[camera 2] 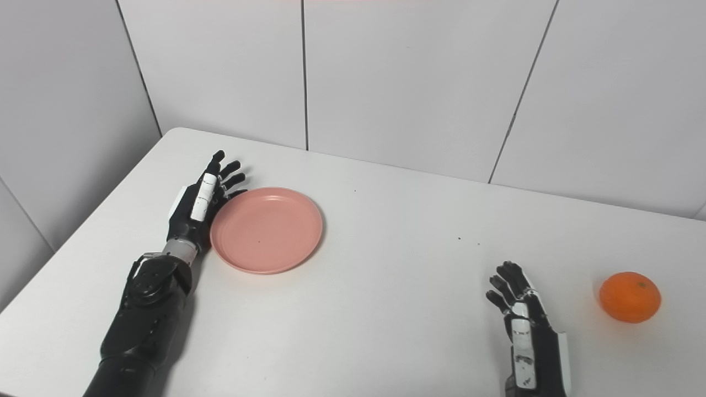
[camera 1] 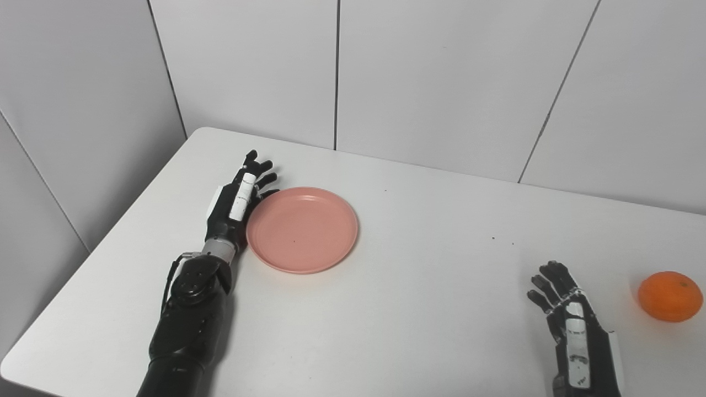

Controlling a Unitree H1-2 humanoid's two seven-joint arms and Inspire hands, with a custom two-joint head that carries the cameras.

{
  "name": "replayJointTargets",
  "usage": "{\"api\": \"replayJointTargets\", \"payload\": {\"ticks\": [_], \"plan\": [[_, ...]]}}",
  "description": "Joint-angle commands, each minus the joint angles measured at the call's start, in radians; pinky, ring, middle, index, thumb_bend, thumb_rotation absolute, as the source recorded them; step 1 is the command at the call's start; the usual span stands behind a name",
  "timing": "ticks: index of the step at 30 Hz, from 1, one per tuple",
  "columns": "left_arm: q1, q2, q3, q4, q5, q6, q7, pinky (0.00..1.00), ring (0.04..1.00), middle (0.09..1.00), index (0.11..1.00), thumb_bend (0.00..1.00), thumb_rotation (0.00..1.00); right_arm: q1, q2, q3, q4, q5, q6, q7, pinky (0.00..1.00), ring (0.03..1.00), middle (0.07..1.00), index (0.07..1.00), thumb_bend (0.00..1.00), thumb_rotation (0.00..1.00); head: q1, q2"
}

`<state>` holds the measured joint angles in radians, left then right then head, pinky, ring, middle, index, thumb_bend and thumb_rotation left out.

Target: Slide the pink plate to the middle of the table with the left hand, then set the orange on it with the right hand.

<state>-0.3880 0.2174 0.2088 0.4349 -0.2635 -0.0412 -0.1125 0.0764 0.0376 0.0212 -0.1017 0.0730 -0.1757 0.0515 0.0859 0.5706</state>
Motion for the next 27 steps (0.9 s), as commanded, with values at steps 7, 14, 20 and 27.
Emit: {"api": "replayJointTargets", "payload": {"ticks": [7, 14, 20, 27], "plan": [[0.019, -0.011, -0.016, -0.023, -0.027, 0.083, -0.038, 0.74, 0.875, 0.904, 0.977, 0.95, 0.85, 0.039, 0.046, 0.040, 0.019, -0.040, 0.028, -0.029, 0.80, 0.842, 0.856, 0.825, 0.79, 0.89, -0.104, 0.027], [0.022, -0.025, -0.029, -0.039, -0.045, 0.101, -0.050, 0.76, 0.880, 0.917, 0.992, 0.90, 0.86, 0.029, 0.077, 0.058, 0.021, -0.051, 0.031, -0.041, 0.83, 0.854, 0.872, 0.836, 0.79, 0.88, -0.156, 0.046], [0.039, -0.051, -0.042, -0.068, -0.058, 0.128, -0.055, 0.77, 0.895, 0.917, 0.991, 0.90, 0.86, 0.020, 0.095, 0.069, 0.022, -0.085, 0.033, -0.061, 0.81, 0.847, 0.866, 0.832, 0.80, 0.89, -0.174, 0.053], [0.052, -0.073, -0.052, -0.100, -0.057, 0.150, -0.058, 0.78, 0.904, 0.923, 0.995, 0.91, 0.85, 0.011, 0.109, 0.074, 0.021, -0.099, 0.042, -0.073, 0.81, 0.848, 0.862, 0.829, 0.83, 0.89, -0.198, 0.066]]}}
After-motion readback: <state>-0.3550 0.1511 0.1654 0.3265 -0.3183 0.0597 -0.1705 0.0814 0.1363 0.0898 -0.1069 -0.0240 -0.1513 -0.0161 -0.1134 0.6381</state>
